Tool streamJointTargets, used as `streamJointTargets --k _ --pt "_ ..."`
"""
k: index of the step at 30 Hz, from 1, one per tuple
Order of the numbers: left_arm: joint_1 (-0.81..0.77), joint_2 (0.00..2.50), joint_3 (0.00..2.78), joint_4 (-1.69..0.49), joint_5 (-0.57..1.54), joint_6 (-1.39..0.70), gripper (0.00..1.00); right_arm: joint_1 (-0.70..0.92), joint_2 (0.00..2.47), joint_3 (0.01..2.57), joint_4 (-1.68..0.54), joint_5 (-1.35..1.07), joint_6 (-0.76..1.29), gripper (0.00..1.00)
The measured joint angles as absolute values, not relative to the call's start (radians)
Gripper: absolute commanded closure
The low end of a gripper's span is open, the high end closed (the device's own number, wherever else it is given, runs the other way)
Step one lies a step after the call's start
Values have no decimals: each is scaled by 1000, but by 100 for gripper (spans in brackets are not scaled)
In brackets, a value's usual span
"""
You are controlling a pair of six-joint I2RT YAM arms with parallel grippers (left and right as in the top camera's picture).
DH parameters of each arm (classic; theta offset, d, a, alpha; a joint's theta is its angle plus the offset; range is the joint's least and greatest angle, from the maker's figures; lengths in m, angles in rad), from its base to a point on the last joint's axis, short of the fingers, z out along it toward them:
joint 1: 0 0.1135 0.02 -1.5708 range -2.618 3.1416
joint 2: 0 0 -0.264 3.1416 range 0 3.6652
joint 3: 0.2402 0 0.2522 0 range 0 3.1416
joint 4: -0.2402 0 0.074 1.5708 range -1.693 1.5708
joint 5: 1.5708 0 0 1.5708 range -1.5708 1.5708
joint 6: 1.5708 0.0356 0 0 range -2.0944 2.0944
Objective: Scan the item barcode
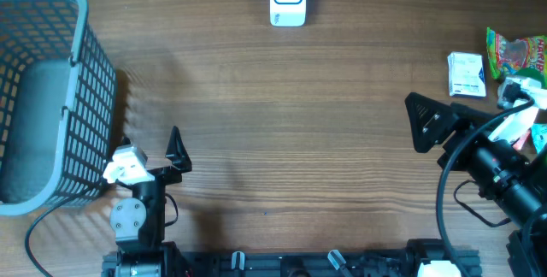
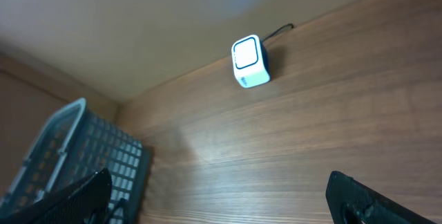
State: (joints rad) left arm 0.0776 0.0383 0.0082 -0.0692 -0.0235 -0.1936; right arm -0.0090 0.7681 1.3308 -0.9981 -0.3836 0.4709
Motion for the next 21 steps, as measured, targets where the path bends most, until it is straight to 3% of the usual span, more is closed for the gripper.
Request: streamJointTargets --k 8,21 --pt "78 38 8 -69 -23 -194 0 8 724 1280 -864 -373 234 0" --pt "78 38 8 -69 -23 -194 0 41 258 775 -278 -369 -31 0"
